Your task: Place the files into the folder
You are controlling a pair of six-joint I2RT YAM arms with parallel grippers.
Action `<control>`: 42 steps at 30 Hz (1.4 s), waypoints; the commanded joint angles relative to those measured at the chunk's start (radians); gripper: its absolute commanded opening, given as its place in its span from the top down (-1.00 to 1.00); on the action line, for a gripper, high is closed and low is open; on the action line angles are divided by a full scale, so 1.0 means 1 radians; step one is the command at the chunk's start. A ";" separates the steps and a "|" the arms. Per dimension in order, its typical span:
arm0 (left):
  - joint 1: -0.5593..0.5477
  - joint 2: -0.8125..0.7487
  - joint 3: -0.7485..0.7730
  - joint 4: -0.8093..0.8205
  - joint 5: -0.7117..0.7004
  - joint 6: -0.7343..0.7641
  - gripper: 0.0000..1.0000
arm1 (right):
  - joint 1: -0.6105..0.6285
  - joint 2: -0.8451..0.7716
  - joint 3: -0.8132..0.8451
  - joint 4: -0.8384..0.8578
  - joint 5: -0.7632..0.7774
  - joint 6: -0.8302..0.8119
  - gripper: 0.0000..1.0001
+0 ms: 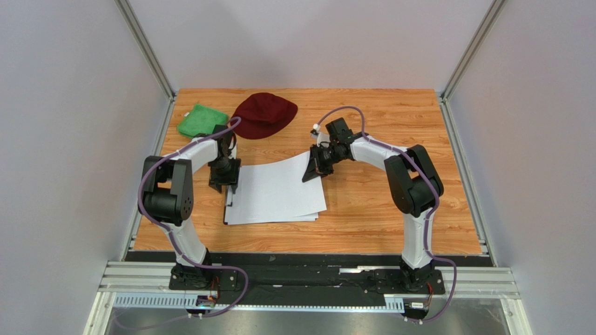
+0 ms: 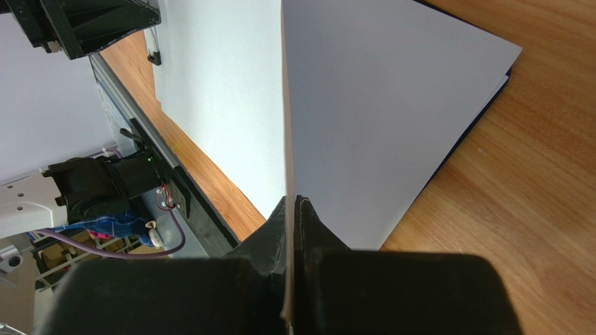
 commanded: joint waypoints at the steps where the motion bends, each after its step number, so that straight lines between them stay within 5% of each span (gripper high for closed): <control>1: -0.006 0.037 0.018 -0.017 0.021 0.023 -0.18 | 0.005 0.020 0.037 0.034 -0.001 0.010 1.00; 6: -0.006 0.053 0.040 -0.024 0.071 0.031 0.10 | 0.019 0.032 0.045 0.024 0.010 0.004 1.00; 10: -0.007 0.043 0.035 -0.021 0.107 0.028 0.77 | 0.031 0.049 0.054 0.010 0.010 -0.013 1.00; 13: -0.007 0.018 0.031 -0.017 0.107 0.022 1.00 | 0.030 0.058 0.049 0.011 0.013 -0.016 1.00; 27: -0.007 -0.023 0.025 -0.001 0.175 -0.043 1.00 | 0.021 -0.008 -0.032 0.005 0.136 0.041 0.92; 30: -0.007 -0.077 0.009 -0.002 0.136 -0.058 0.76 | 0.010 -0.009 -0.020 -0.032 0.136 0.007 0.93; 34: -0.007 -0.126 0.000 -0.002 0.113 -0.045 -0.08 | -0.001 0.021 0.020 -0.084 0.163 -0.071 0.94; 42: -0.007 -0.034 0.061 -0.004 0.165 0.003 -0.19 | -0.025 0.095 0.097 -0.137 0.171 -0.164 0.96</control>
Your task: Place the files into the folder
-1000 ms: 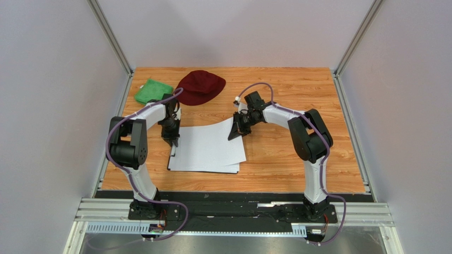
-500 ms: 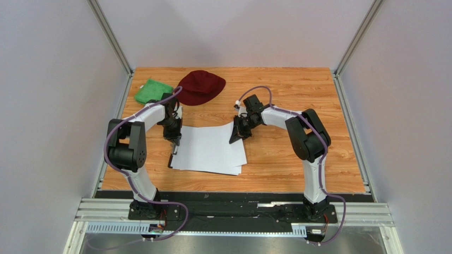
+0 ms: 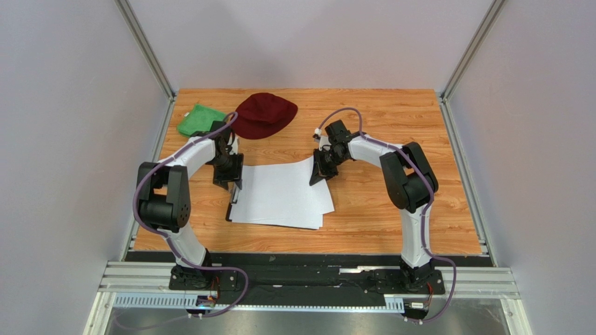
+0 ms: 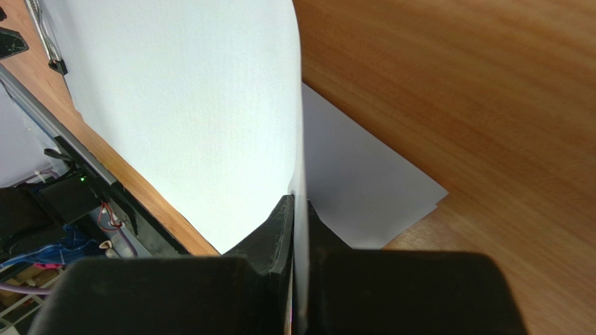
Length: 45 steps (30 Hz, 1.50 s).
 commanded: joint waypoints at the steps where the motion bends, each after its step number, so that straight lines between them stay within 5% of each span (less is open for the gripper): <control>1: -0.002 0.066 0.060 -0.001 0.040 0.055 -0.21 | -0.011 0.038 0.066 -0.033 0.016 -0.085 0.97; 23: -0.032 0.083 0.054 -0.032 -0.099 0.019 -0.28 | -0.022 0.031 0.095 -0.054 0.014 -0.114 1.00; 35: -0.035 0.120 0.032 -0.021 -0.073 0.003 0.24 | -0.022 0.034 0.097 -0.046 0.022 -0.110 1.00; 42: -0.035 0.106 0.014 -0.034 -0.059 -0.070 0.10 | -0.022 0.017 0.103 -0.071 0.033 -0.052 1.00; 45: -0.034 0.103 0.000 -0.026 -0.061 -0.118 0.25 | -0.022 -0.038 0.040 -0.034 0.039 0.053 0.92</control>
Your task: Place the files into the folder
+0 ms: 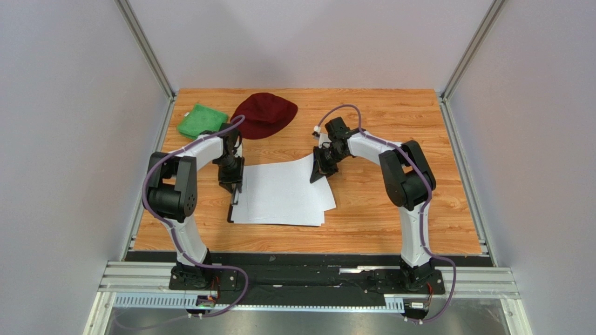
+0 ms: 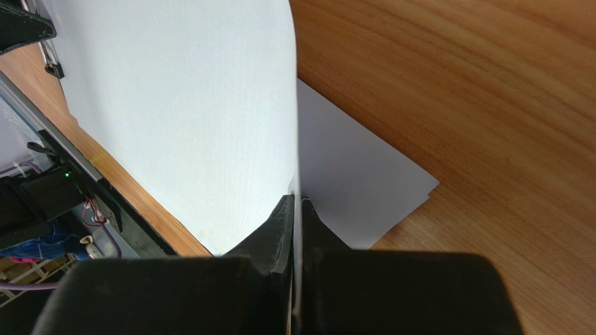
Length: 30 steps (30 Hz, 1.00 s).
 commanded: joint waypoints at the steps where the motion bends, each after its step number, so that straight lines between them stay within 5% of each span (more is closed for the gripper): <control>1: -0.002 -0.021 -0.056 -0.007 -0.001 -0.096 0.29 | -0.006 -0.090 -0.057 0.040 0.030 0.132 0.89; 9: -0.002 -0.082 -0.102 0.035 0.053 -0.202 0.37 | -0.001 -0.121 -0.106 0.092 0.018 0.165 0.81; 14: -0.002 -0.093 -0.087 0.014 0.058 -0.173 0.00 | -0.001 -0.077 -0.052 0.046 -0.006 0.101 0.82; 21: -0.005 -0.079 -0.093 -0.003 0.030 -0.137 -0.06 | -0.003 -0.055 -0.031 0.038 -0.010 0.076 0.86; 26: -0.015 -0.056 -0.094 0.004 0.004 -0.120 0.06 | -0.001 -0.051 -0.029 0.038 -0.004 0.068 0.88; 30: -0.015 -0.044 -0.091 0.018 0.007 -0.114 0.48 | -0.001 -0.058 -0.034 0.043 0.002 0.058 0.85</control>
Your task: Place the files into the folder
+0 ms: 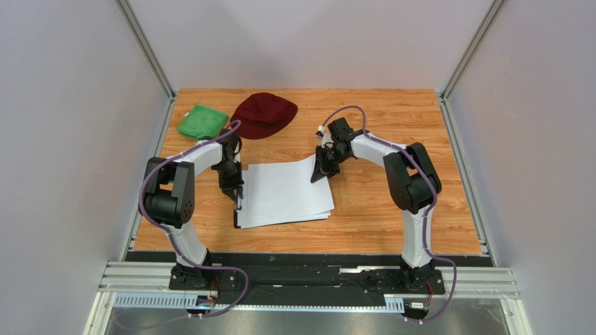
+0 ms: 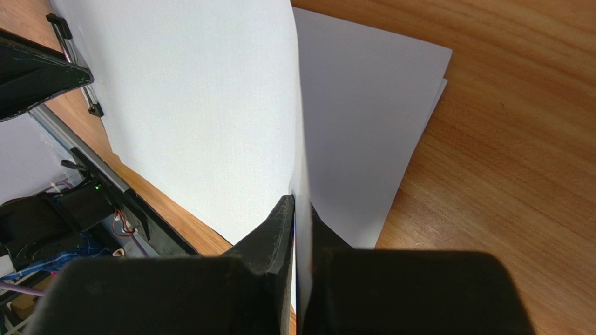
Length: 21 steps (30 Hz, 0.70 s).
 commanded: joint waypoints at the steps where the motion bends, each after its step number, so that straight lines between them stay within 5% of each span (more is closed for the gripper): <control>1: -0.004 0.017 -0.001 0.014 -0.006 0.027 0.70 | -0.001 0.002 0.027 0.003 0.005 -0.029 0.82; 4: -0.004 0.000 -0.005 0.037 0.013 0.030 1.00 | -0.001 -0.008 0.021 0.000 0.013 -0.037 0.76; 12: -0.003 -0.073 -0.059 0.110 0.120 0.003 1.00 | 0.027 -0.046 -0.081 0.090 0.028 0.012 0.42; 21: 0.005 -0.168 -0.138 0.247 0.220 -0.034 1.00 | 0.029 -0.029 -0.102 0.097 0.039 0.018 0.84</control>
